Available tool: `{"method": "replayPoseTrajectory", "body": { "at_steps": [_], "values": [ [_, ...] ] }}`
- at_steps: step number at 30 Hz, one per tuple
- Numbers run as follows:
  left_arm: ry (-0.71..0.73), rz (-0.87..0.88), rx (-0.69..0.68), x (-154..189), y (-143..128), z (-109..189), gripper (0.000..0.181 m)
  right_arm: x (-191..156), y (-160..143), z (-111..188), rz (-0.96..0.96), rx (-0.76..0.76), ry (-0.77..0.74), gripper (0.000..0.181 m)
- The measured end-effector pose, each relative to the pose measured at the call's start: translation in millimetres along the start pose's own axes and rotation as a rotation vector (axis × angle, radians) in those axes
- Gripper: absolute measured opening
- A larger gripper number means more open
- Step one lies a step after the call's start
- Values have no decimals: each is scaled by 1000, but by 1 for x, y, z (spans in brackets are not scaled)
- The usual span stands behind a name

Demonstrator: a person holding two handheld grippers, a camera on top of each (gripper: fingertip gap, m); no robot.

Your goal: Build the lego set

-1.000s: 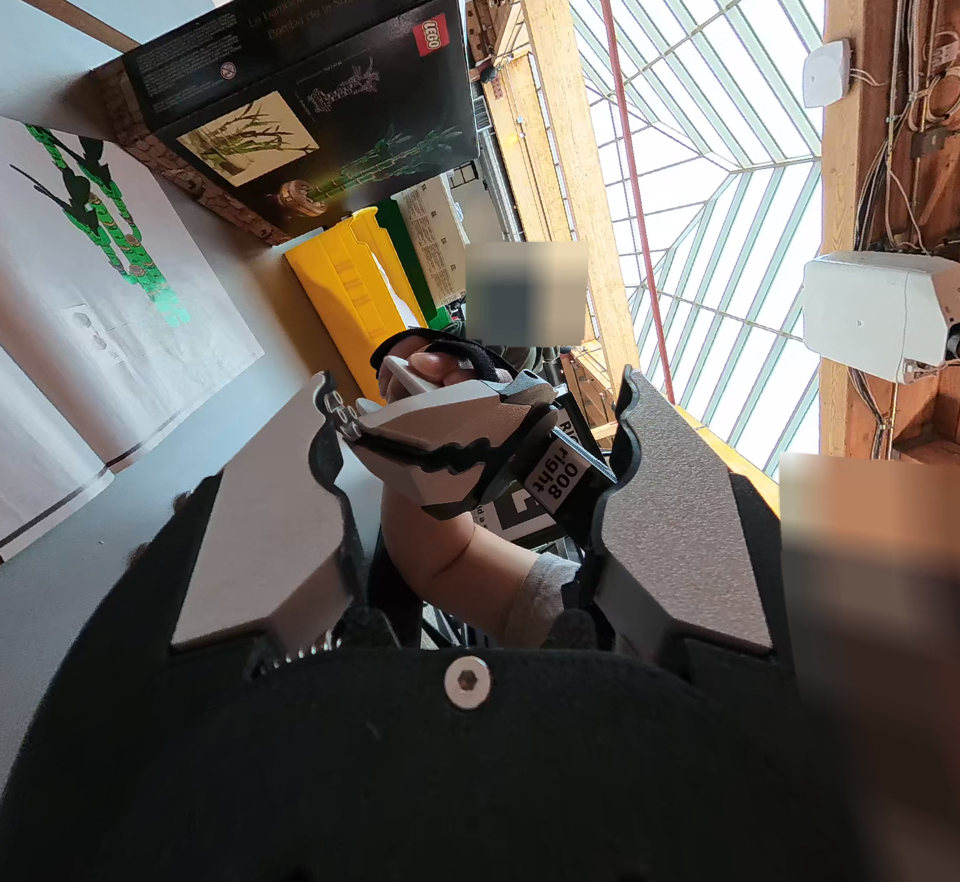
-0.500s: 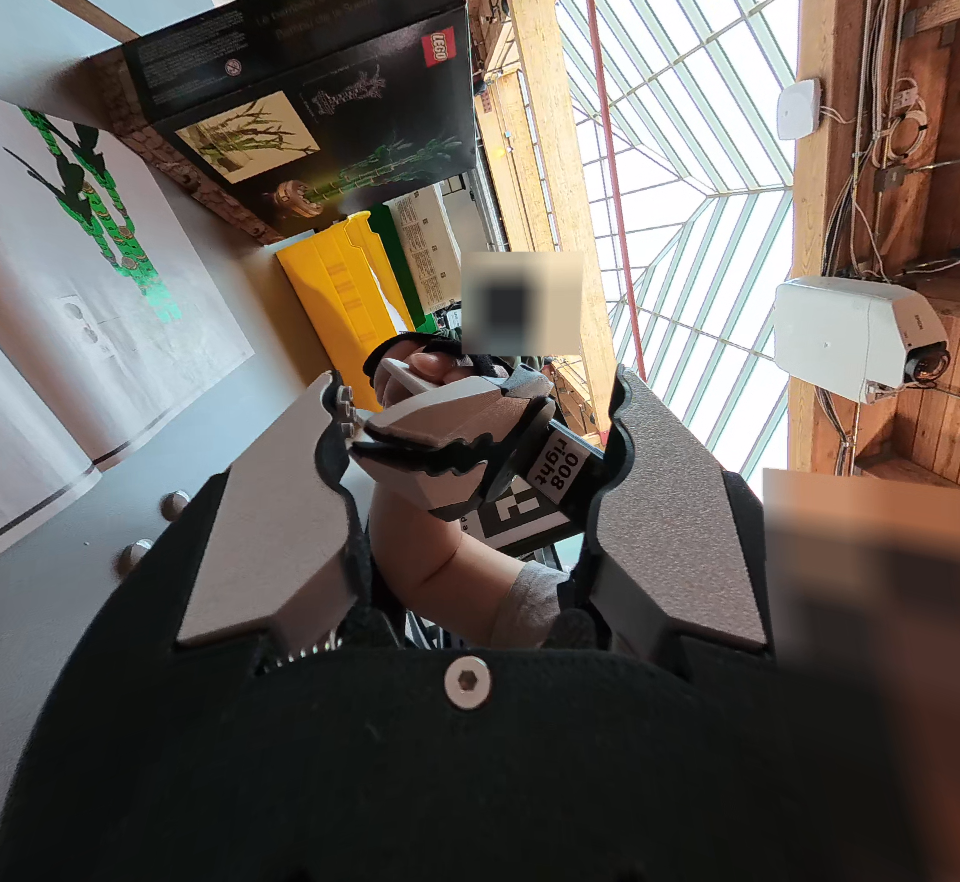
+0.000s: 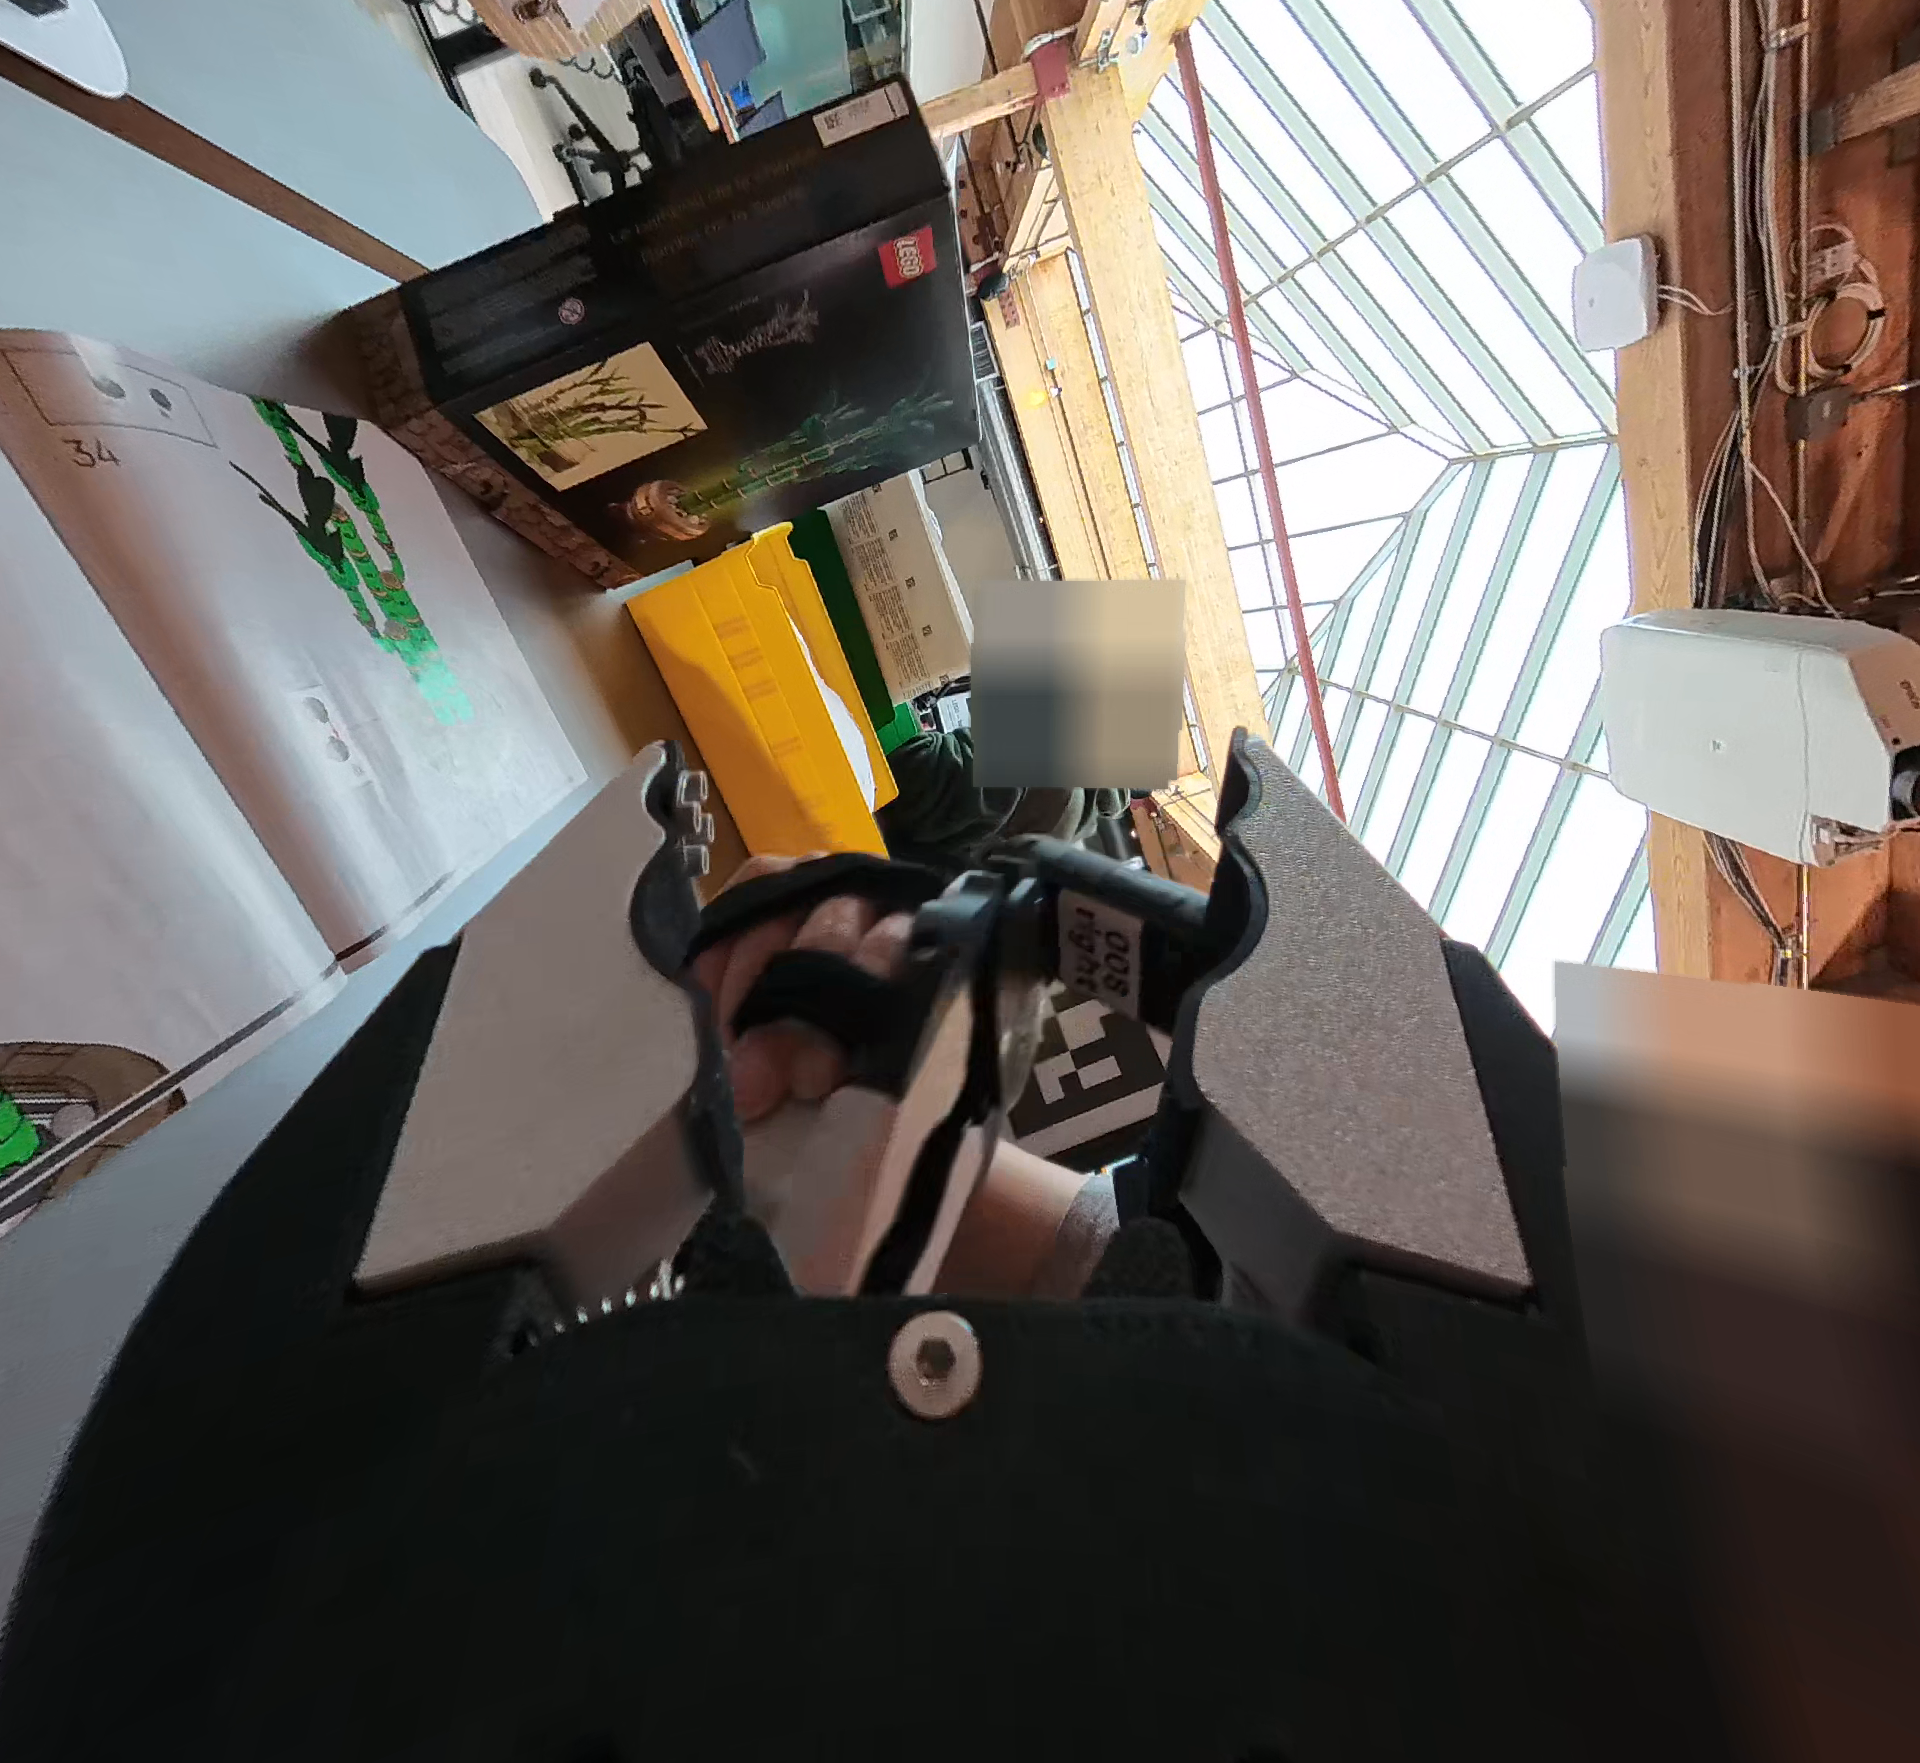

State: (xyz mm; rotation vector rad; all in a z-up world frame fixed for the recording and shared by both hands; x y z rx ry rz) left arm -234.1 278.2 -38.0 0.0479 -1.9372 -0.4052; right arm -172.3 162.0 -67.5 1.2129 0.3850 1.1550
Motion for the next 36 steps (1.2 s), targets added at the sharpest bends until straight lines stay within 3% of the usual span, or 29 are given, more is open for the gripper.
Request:
{"method": "replayPoseTrajectory", "body": {
  "at_steps": [5, 11, 21, 23, 26, 28, 36],
  "values": [
    [3, -20, 32, 5, 7, 10, 98, -7, -34, -45, -160, -209, -29, 20],
    [4, -23, 50, 4, 11, 16, 98, -12, -60, -64, -162, -361, -80, 22],
    [-7, -20, 46, 5, 11, 15, 97, -12, -65, -68, -221, -383, -66, 14],
    [-10, -19, 47, 5, 12, 16, 96, -13, -65, -67, -216, -380, -56, 0],
    [-15, -15, 45, 5, 12, 16, 96, -14, -65, -67, -204, -381, -46, 1],
    [-14, -15, 46, 4, 12, 16, 95, -15, -64, -68, -194, -385, -50, 11],
    [-14, -24, 47, 8, 13, 19, 95, -31, -45, -76, -84, -431, -81, 12]
  ]
}}
Point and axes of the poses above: each gripper's, where its closed fingertips meet, z back along the fingers, y out of its top, x = y × z across the jaws, the point moved 9 cm from there along z, back along the fingers, and after that the axes turned 12 degrees about -y, right-handed, at the moved point
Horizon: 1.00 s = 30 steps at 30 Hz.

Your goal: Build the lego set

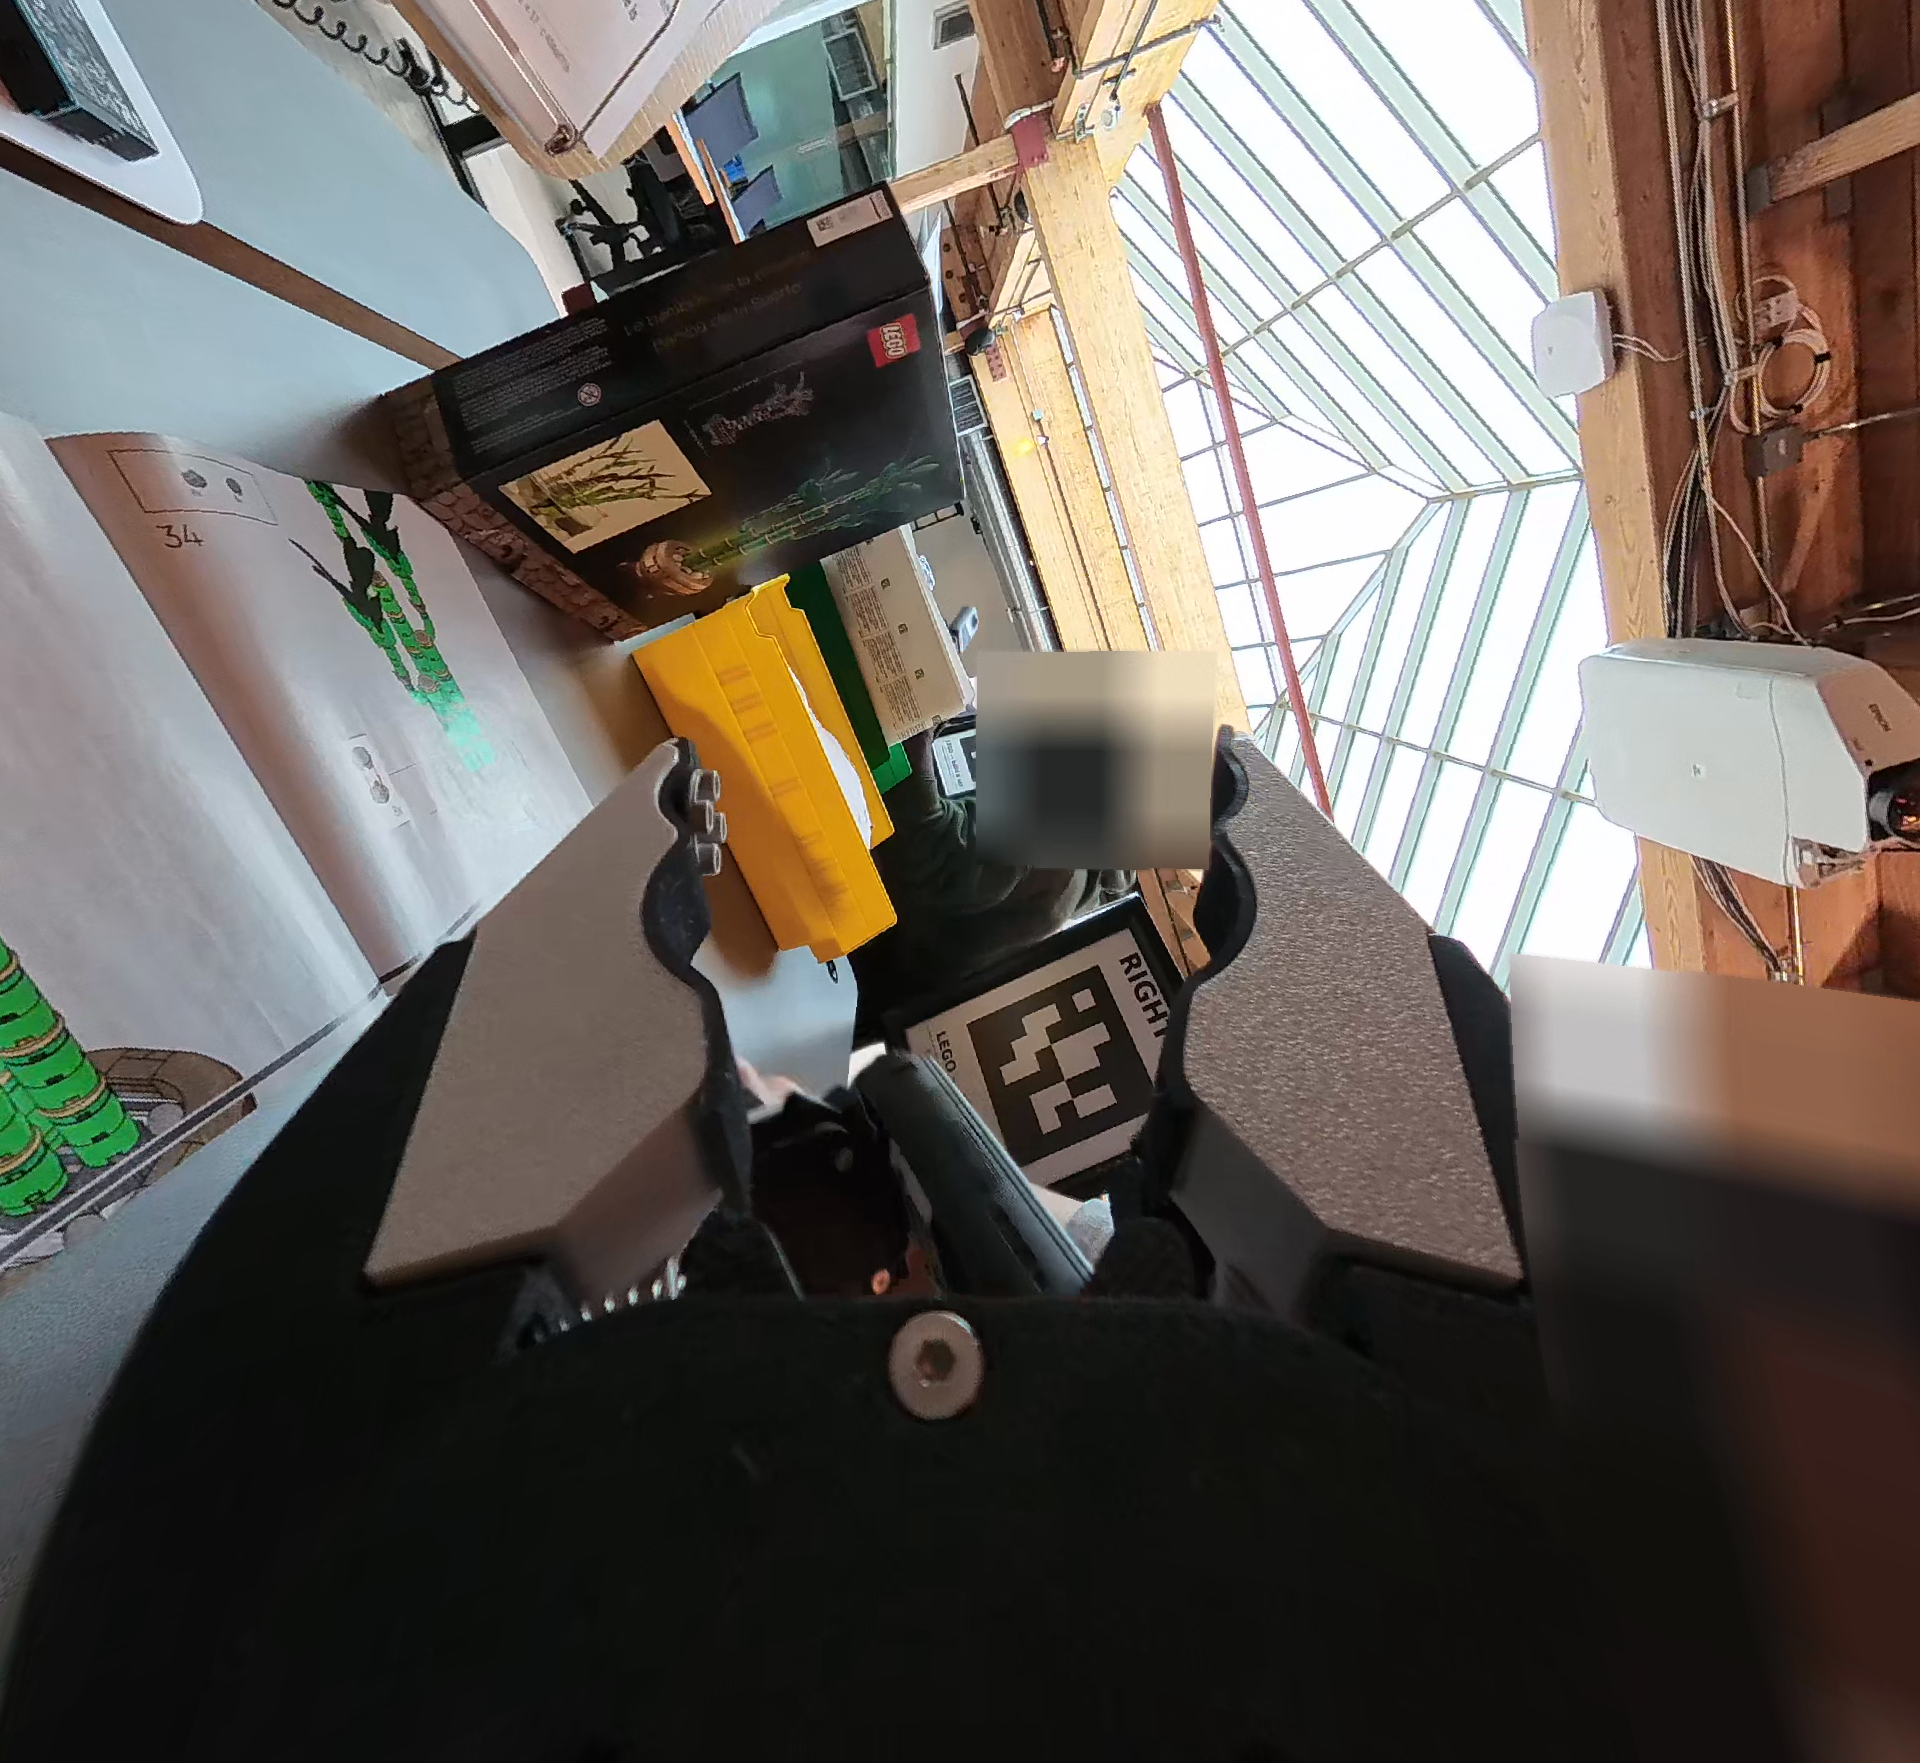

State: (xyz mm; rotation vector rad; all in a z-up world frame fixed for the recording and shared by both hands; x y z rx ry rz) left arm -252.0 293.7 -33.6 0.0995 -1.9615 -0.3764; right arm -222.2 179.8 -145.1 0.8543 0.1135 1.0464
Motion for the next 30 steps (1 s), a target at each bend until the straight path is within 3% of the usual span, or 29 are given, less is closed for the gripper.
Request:
{"method": "replayPoseTrajectory", "body": {
  "at_steps": [6, 12, 17, 23, 30],
  "values": [
    [3, -18, 16, 5, 3, 5, 94, -15, 21, 7, 60, 40, -62, 13],
    [9, -17, 36, 3, 5, 10, 93, 21, 3, 17, -24, 65, -113, 13],
    [4, -14, 35, 3, 6, 10, 93, 39, -19, 19, -165, 117, 66, 24],
    [-11, -2, 29, 2, 5, 9, 93, 20, -20, 1, -74, 64, 92, 23],
    [-19, -4, 23, 4, 4, 8, 91, 18, -21, -4, -99, 65, 96, 22]
  ]
}}
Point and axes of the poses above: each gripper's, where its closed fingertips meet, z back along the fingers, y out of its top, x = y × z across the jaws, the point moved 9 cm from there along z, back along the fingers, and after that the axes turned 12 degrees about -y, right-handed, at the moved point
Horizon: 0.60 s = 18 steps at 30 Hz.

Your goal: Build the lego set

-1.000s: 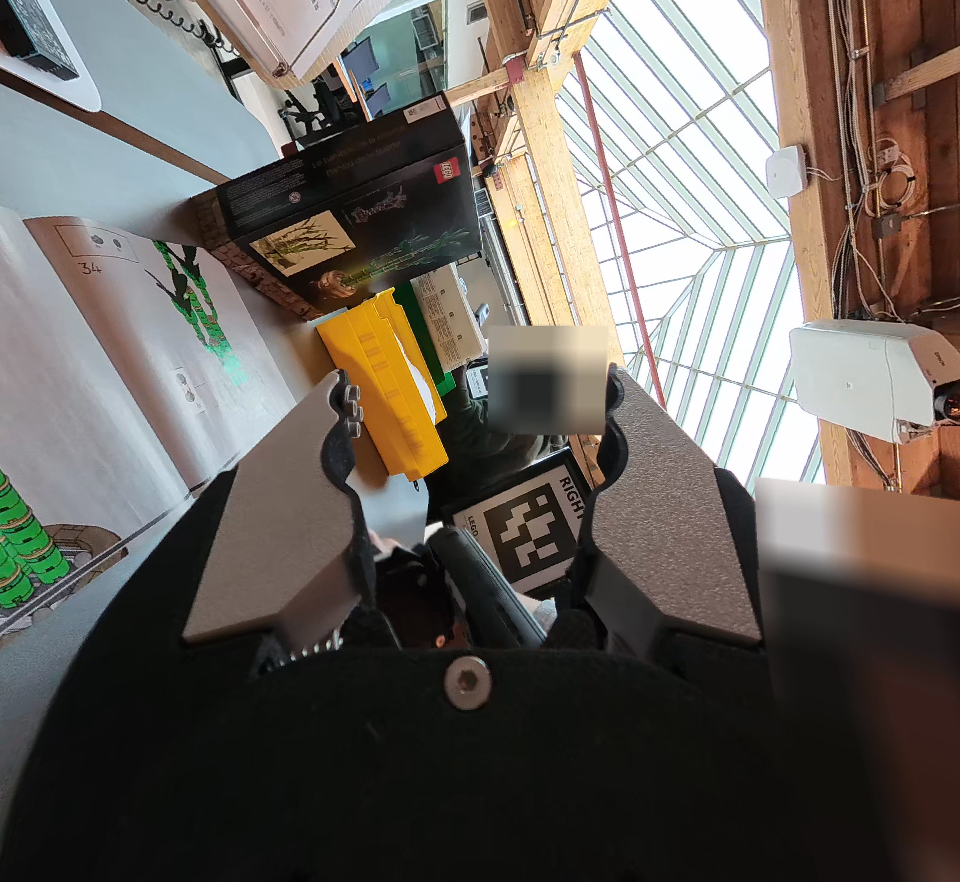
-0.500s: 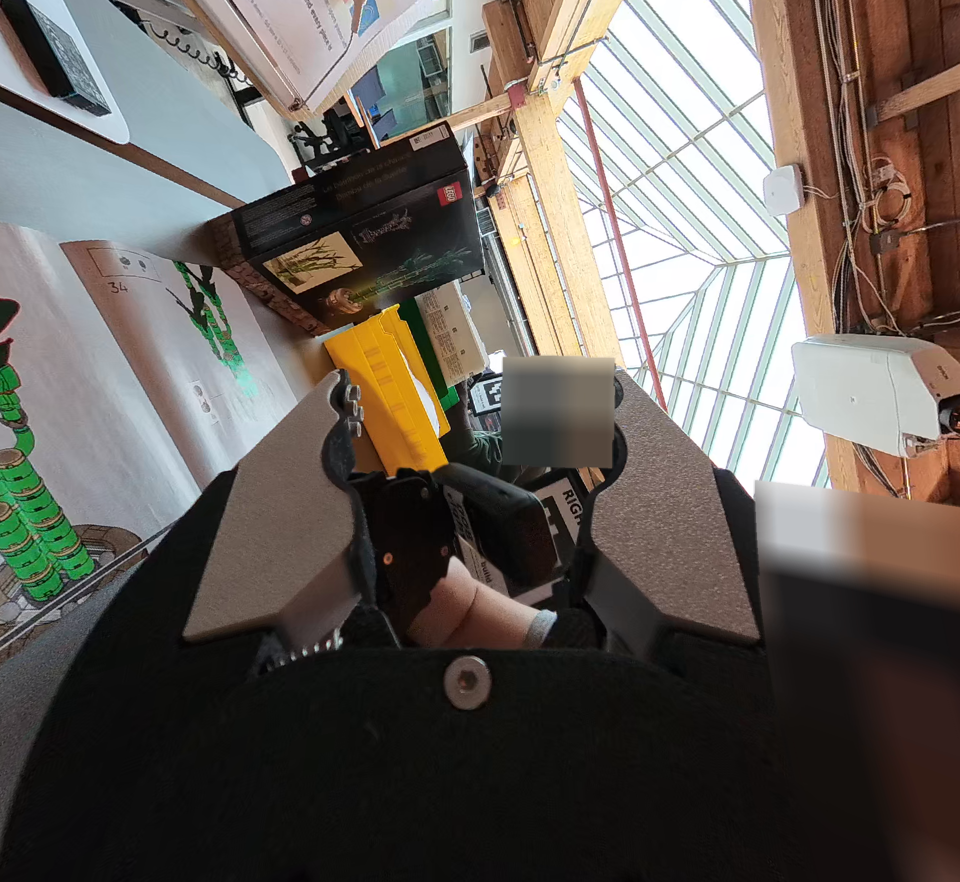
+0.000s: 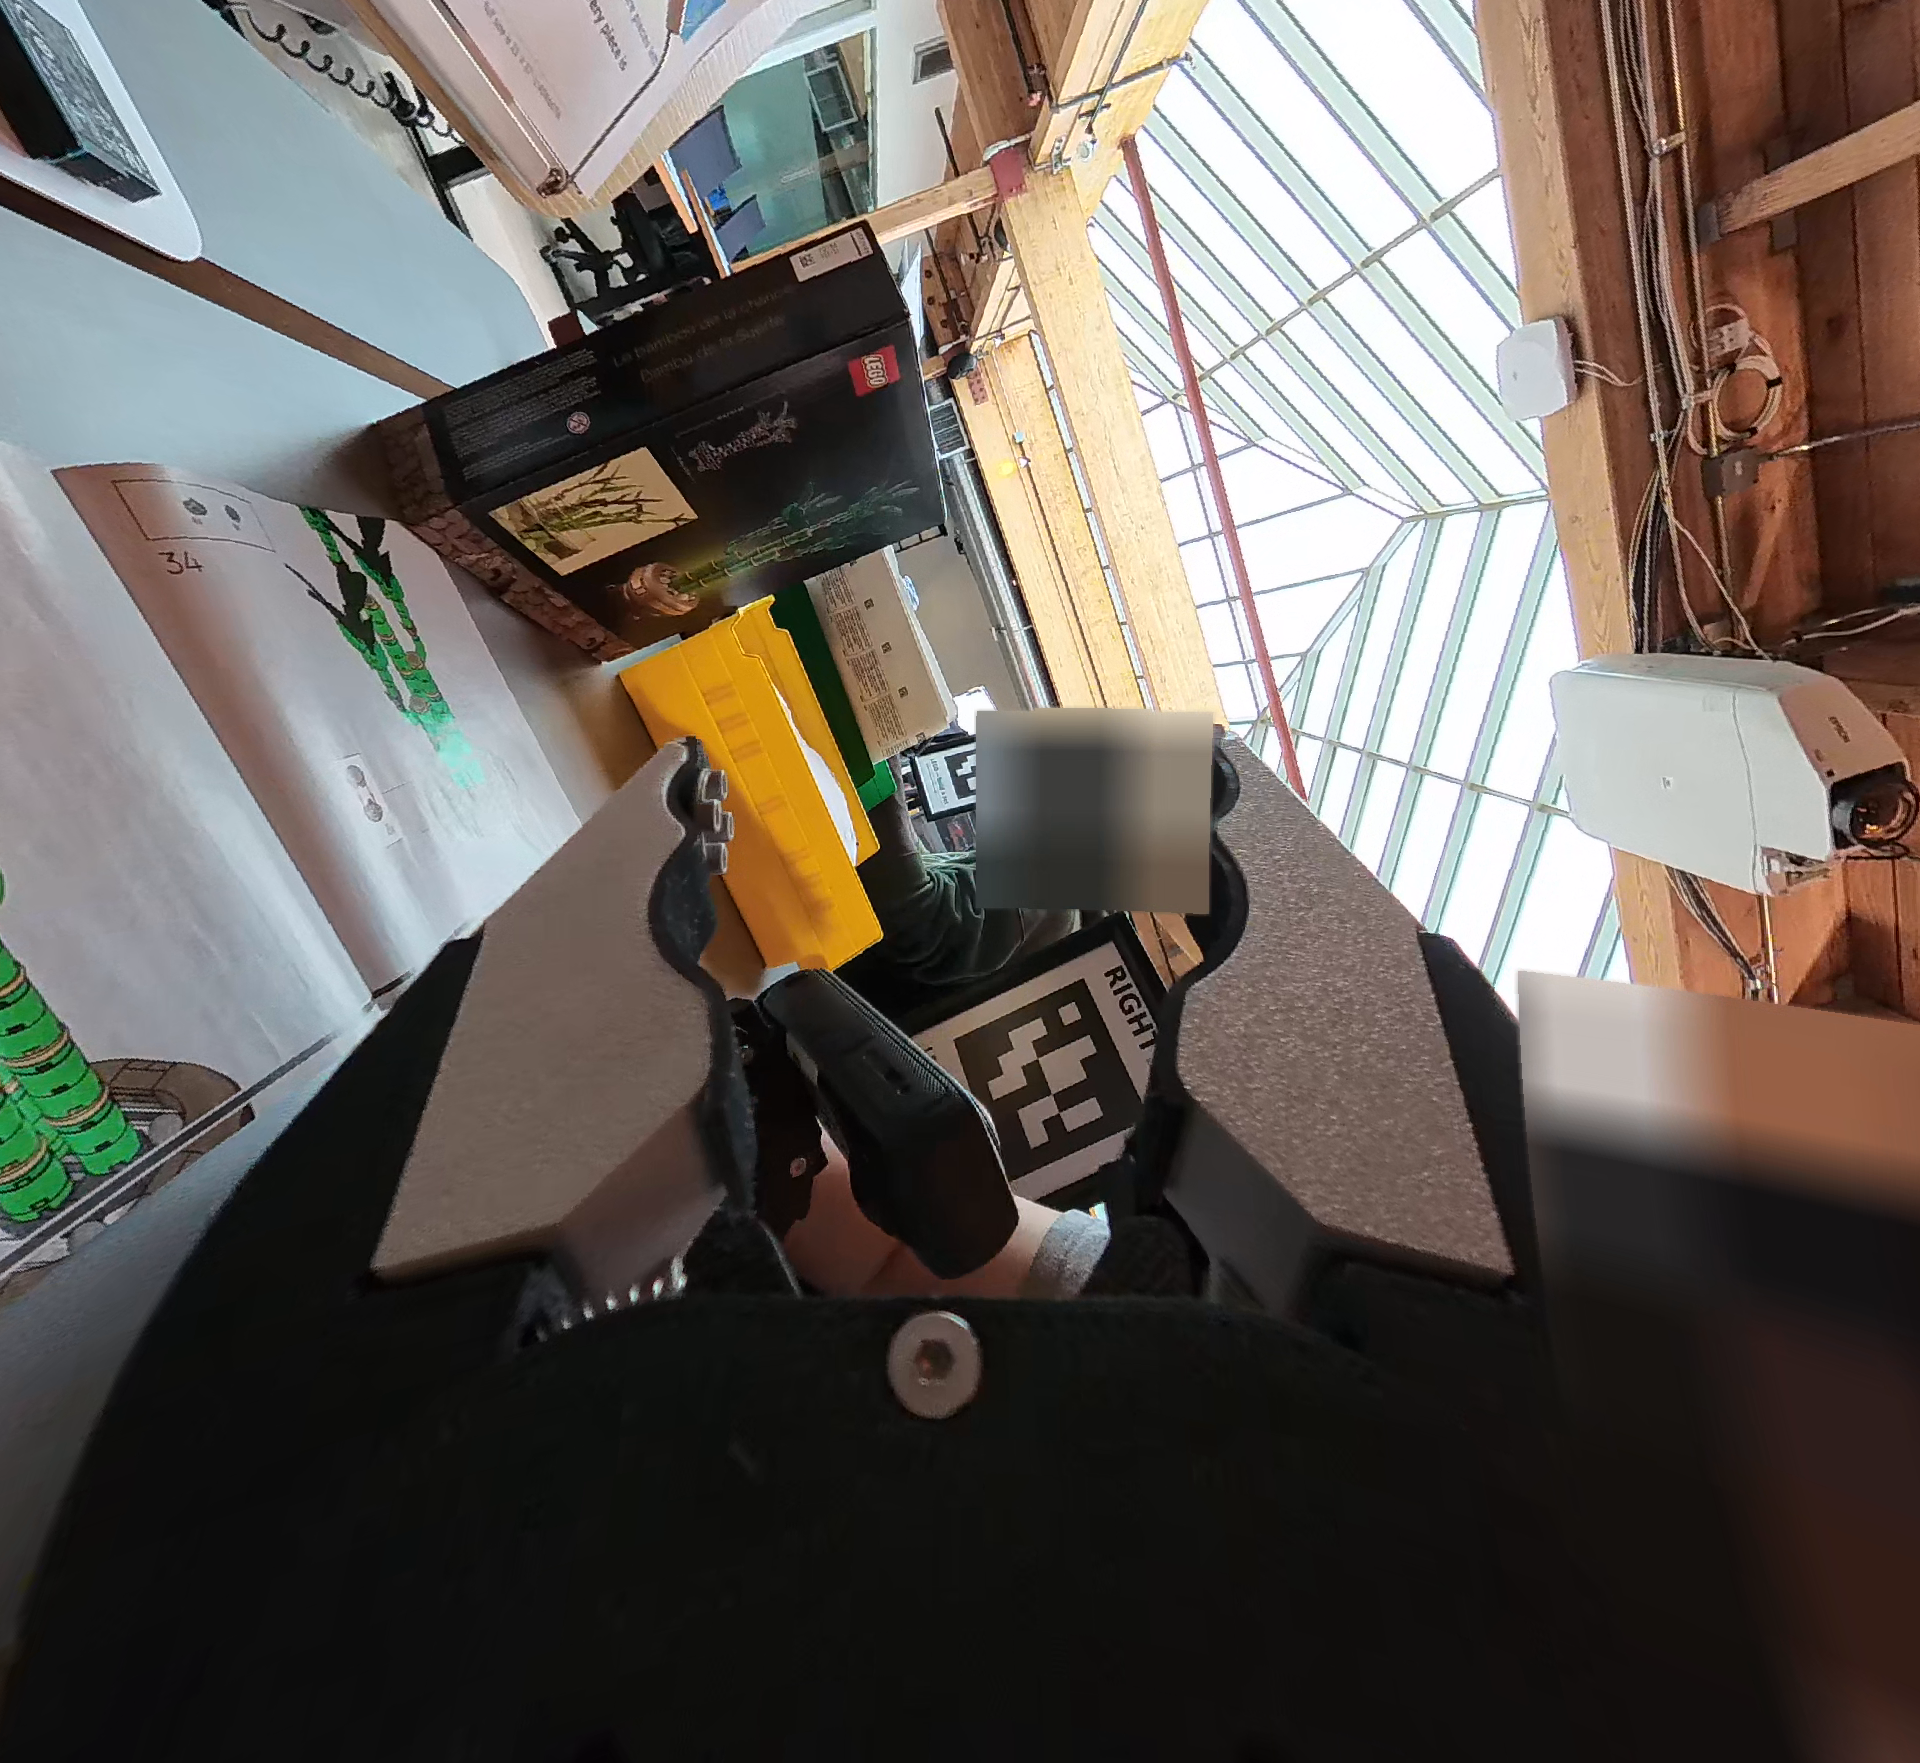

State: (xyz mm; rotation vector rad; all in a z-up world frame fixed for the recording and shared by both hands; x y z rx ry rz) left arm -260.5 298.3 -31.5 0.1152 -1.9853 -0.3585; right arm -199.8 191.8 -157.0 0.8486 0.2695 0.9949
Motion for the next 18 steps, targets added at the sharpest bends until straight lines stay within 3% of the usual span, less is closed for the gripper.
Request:
{"method": "replayPoseTrajectory", "body": {
  "at_steps": [12, 18],
  "values": [
    [21, 4, -3, -6, -1, 0, 89, 3, 0, 1, -11, -18, -13, 15],
    [57, 23, -23, -16, -5, -4, 89, 29, 18, 56, 88, 151, -181, 15]
  ]
}}
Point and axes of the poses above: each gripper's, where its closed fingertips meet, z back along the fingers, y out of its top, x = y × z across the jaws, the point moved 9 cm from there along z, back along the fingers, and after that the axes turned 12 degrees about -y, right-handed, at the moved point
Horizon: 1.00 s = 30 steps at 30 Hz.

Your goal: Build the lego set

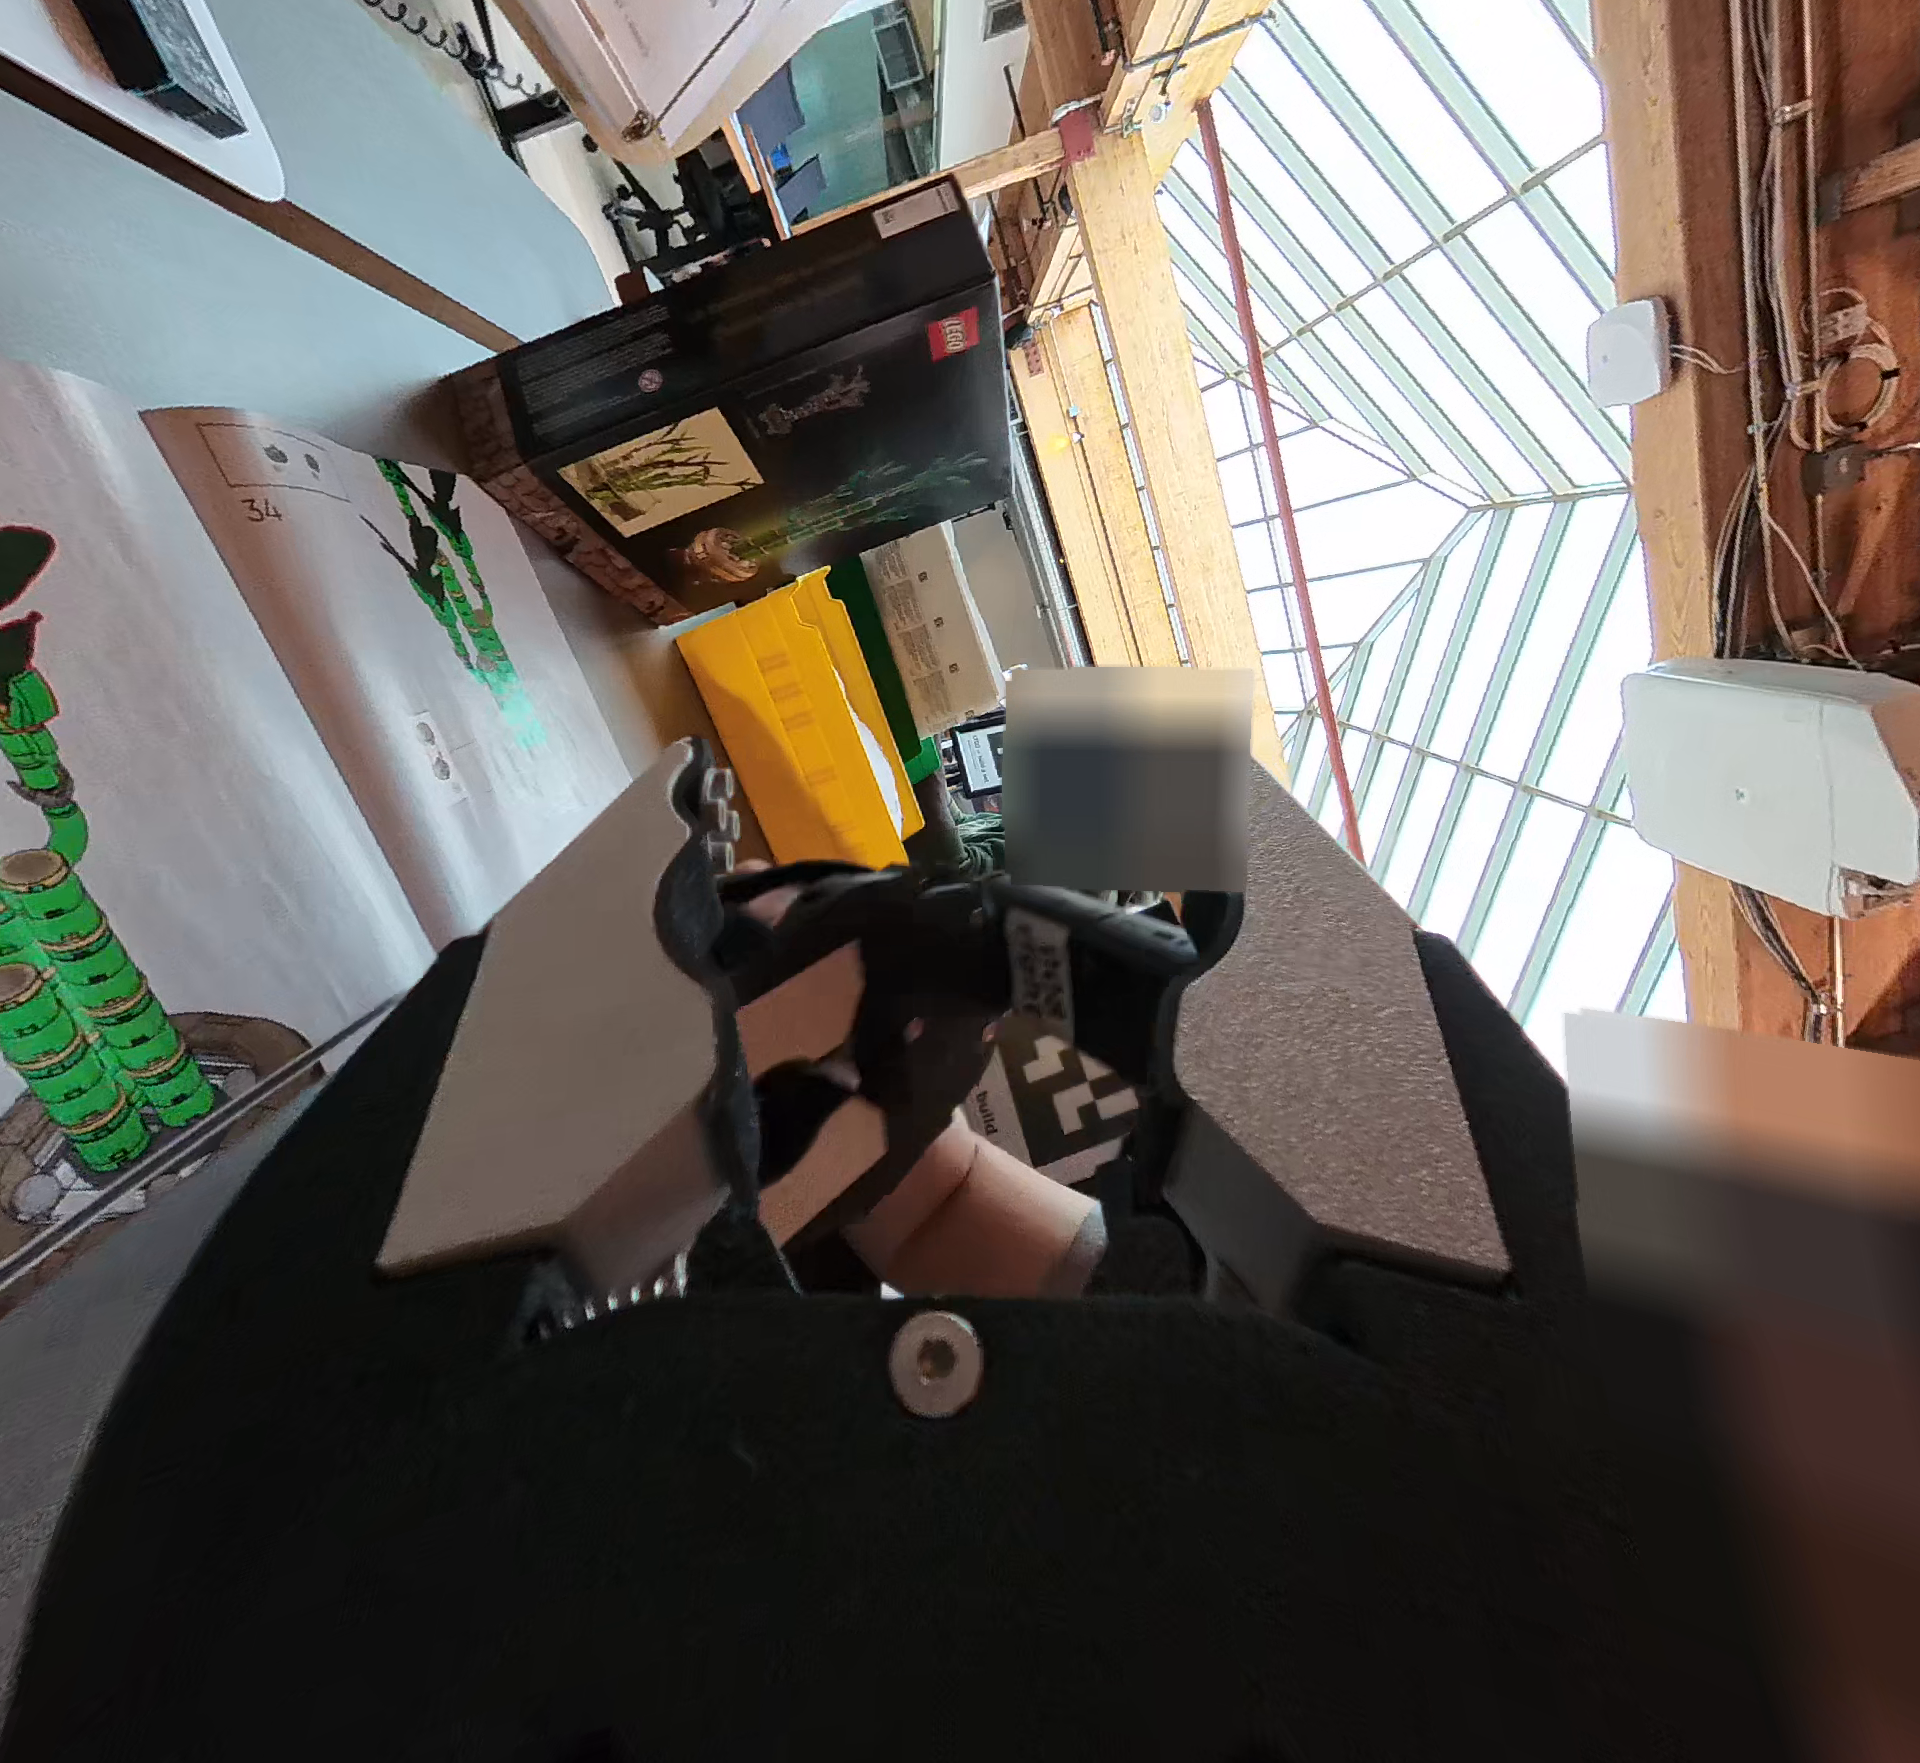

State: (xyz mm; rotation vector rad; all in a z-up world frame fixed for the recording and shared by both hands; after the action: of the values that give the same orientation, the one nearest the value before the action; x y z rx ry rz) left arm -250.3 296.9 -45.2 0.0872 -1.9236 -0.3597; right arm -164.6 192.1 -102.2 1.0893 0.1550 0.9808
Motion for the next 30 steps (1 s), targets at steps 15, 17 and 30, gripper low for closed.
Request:
{"method": "replayPoseTrajectory", "body": {
  "at_steps": [15, 17, 30],
  "values": [
    [41, 85, -171, -27, -29, -35, 88, 55, -1, 63, -19, 101, -190, 15],
    [42, 96, -191, -29, -33, -39, 89, 56, -2, 65, -36, 106, -157, 15],
    [-33, 214, -316, -37, -53, -56, 87, 61, -23, 88, -81, 186, 84, 15]
  ]
}}
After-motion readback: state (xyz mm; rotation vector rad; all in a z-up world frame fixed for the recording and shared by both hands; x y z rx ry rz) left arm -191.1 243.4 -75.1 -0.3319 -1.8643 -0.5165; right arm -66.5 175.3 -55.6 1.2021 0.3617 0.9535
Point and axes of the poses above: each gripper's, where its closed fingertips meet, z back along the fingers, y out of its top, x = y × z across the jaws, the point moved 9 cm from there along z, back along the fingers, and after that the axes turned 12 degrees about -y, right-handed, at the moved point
